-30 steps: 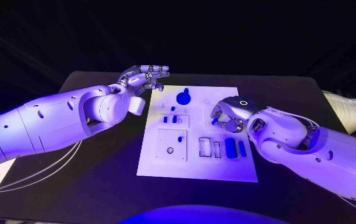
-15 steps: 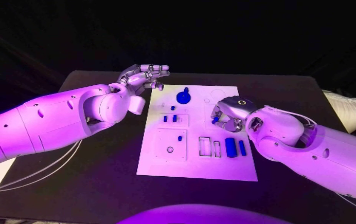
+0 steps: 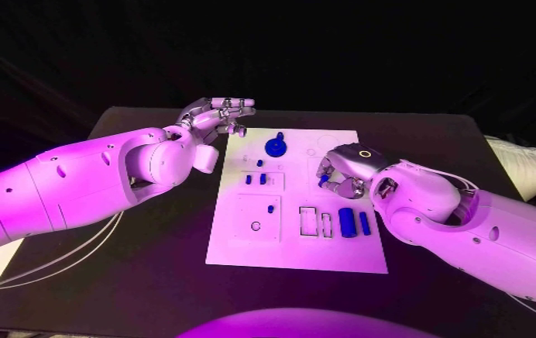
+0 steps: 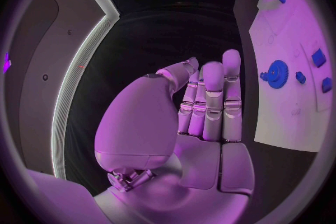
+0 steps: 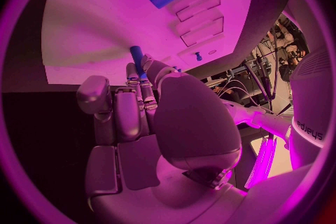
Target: Assemble the parts on the task board
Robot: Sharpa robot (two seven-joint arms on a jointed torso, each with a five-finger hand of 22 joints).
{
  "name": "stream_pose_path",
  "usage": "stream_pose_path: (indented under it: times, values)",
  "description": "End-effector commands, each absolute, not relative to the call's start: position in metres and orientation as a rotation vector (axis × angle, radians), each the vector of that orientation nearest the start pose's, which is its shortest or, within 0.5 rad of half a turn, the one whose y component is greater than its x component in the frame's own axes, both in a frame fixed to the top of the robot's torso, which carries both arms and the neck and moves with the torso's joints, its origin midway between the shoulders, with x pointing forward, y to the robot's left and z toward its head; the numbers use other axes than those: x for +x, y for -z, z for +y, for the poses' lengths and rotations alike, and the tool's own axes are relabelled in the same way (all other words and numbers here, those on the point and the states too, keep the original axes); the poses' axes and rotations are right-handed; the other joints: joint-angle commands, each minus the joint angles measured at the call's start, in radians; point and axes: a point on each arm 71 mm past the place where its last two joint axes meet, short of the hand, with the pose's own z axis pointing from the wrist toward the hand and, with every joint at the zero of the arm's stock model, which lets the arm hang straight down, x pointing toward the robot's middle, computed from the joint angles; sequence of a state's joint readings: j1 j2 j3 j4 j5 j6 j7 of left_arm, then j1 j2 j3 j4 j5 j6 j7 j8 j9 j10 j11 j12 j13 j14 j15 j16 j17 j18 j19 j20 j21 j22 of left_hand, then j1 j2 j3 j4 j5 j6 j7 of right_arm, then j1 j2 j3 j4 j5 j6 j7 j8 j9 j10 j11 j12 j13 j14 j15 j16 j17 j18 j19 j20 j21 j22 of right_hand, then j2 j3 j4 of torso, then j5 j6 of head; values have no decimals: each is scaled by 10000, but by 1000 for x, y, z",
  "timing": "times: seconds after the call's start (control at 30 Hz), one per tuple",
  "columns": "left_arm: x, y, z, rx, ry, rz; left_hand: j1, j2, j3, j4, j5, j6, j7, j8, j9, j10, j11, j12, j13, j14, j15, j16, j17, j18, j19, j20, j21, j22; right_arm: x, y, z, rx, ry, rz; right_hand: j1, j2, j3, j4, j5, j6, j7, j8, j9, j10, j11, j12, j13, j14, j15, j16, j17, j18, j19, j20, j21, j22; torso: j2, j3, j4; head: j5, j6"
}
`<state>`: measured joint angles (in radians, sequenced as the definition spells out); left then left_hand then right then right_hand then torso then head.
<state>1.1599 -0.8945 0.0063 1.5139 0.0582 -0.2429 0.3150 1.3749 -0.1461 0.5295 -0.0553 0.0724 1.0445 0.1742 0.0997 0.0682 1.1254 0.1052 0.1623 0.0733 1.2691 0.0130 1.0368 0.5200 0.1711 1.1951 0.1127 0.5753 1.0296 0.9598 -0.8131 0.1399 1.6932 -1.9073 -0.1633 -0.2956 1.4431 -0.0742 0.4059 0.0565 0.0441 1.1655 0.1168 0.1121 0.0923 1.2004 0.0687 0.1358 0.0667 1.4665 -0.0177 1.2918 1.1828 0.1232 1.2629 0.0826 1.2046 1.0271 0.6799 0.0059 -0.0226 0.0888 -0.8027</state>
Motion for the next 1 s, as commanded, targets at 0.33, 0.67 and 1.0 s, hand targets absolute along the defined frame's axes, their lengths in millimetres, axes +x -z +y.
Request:
stream_pose_path:
  times: [0.33, 0.67, 1.0]
  values:
    - [488, 186, 230, -12347, 15736, 14690, 68, 36, -33, -10, 34, -29, 39, -62, -16, -68, 12, 37, -13, -69, 21, -42, -15, 108, -97, 4, -37, -11, 406, 183, -119, -3236, -7184, 16393, 113, 140, 117, -54, 64, 59, 42, -5, 129, 236, -108, -51, 11, 497, -42, 24, -73, -122, 117, 12, 143, 138, -1, -5, 3, 36, 37]
    - [489, 187, 226, -12314, 15806, 14722, 71, 44, -36, -16, 35, -31, 41, -63, -15, -79, 13, 41, -14, -70, 22, -39, -14, 108, -99, 6, -40, -12, 379, 196, -72, -3607, -8853, 16903, 95, 134, 227, -118, 73, -18, 99, -80, 138, 210, -62, -188, -2, 474, -9, 2, -150, -116, 87, 31, 159, 131, -9, -15, 16, 96, 16]
    - [490, 187, 223, -12295, 15863, 14744, 71, 44, -36, -16, 35, -31, 41, -63, -15, -79, 13, 41, -14, -70, 22, -39, -14, 108, -99, 6, -40, -12, 372, 216, -50, -4043, -9212, 17178, 96, 136, 259, -144, 77, -31, 111, -95, 142, 209, -54, -219, -1, 471, -1, 6, -156, -113, 74, 37, 158, 123, 4, -11, -1, 165, 20]
